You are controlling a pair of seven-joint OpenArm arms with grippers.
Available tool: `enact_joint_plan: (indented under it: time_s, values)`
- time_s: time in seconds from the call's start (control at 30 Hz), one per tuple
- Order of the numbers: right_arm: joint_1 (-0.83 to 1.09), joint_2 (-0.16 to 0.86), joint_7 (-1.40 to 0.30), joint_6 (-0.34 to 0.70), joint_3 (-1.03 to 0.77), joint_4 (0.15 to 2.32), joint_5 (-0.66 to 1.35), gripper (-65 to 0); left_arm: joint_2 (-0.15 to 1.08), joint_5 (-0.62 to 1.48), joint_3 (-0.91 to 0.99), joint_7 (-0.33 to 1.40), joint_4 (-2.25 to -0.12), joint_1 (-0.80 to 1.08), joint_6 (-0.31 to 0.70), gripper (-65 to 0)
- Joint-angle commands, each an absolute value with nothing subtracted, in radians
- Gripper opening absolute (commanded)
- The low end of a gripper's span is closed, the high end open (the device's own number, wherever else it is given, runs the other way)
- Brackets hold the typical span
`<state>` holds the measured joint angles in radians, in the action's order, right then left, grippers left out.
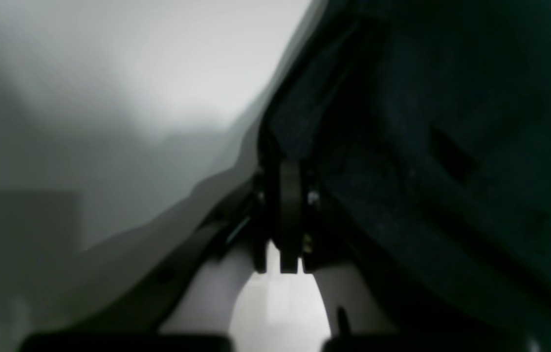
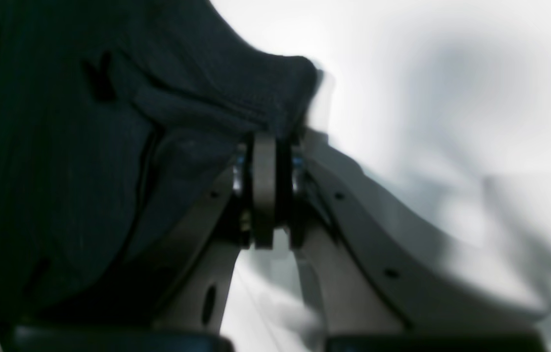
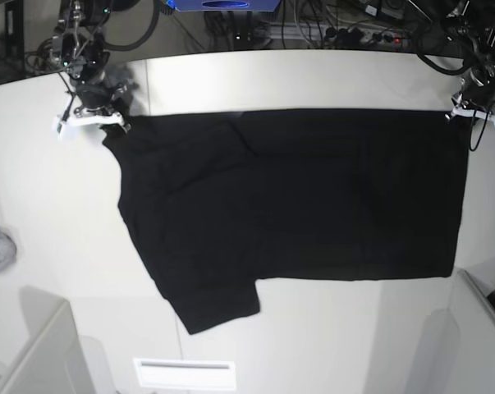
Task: Fold the T-shirt properly
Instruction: 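Drag the shirt toward the robot base with both grippers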
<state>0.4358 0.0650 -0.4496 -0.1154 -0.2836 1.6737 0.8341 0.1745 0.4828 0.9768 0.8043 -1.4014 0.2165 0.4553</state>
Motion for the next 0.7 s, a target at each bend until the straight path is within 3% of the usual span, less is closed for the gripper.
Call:
enact_joint_plan:
  time_s: [0.0,0.53,0.67]
  values:
    - [0.447,0.074,-0.432,-0.111,-0.288,1.705,0.839,-65.0,0.188,0.484,0.963,0.811,-1.445,0.24,0.456,-65.0]
    - [0.654,0.07,-0.426,-0.117,-0.288,1.825,0.84,-65.0,0.159,0.484,0.941,0.811,-1.518,0.39,0.456,-65.0]
    - [0.687,0.025,-0.426,-0.114,-0.328,1.827,0.839,-65.0,0.157,0.484,0.941,0.811,-1.531,0.42,0.456,-65.0]
